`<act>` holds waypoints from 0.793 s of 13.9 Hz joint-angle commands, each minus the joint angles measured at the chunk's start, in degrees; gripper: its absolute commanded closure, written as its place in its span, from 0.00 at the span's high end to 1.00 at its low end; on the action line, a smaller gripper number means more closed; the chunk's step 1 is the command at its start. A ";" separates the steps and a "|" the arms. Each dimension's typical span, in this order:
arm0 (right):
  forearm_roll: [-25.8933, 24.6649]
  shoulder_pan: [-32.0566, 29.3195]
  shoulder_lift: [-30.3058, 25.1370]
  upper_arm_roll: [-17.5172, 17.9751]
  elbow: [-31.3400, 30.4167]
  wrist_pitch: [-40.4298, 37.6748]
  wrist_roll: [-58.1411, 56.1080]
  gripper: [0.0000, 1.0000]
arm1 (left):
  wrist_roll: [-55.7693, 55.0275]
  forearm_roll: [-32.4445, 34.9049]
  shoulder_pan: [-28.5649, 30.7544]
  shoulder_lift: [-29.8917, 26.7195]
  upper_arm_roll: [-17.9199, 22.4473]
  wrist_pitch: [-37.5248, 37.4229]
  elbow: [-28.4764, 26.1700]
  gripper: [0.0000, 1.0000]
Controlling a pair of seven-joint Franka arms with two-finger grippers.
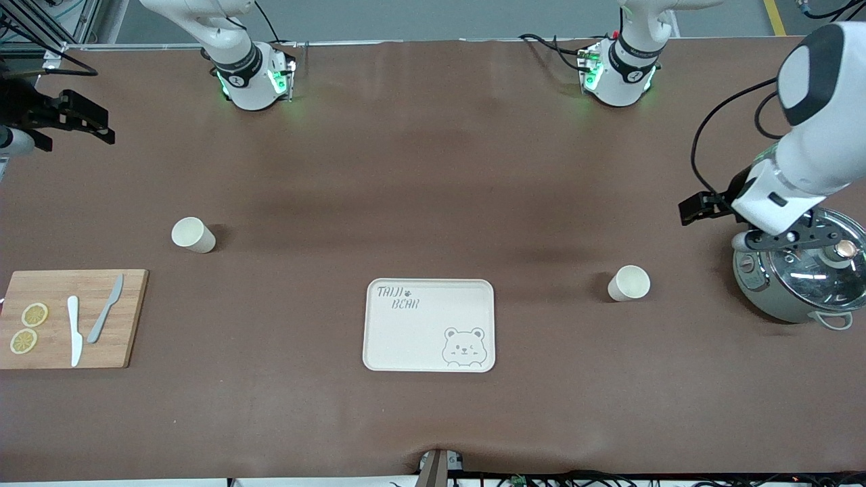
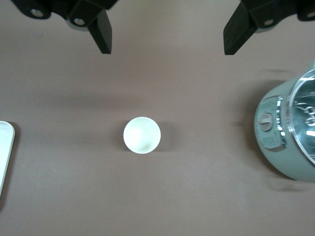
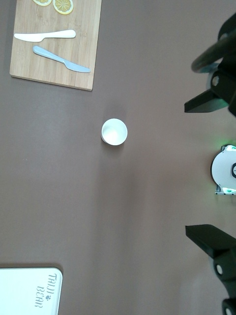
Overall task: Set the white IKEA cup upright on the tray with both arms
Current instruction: 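Move the left gripper down over the white paper cup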
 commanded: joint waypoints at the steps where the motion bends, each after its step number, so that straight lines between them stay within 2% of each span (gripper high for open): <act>1: 0.84 -1.25 -0.55 0.59 0.01 0.05 -0.70 1.00 | -1.84 0.61 0.27 -2.00 -0.82 7.66 -7.79 1.00; 6: 0.92 -1.69 -0.29 0.50 0.18 0.32 -0.53 1.00 | -1.85 0.61 0.71 -0.43 -0.82 24.53 -17.03 1.00; 11: 0.92 -0.99 -0.20 0.59 0.53 0.32 -0.35 1.00 | -1.85 0.61 2.64 6.86 -0.64 35.53 -18.28 1.00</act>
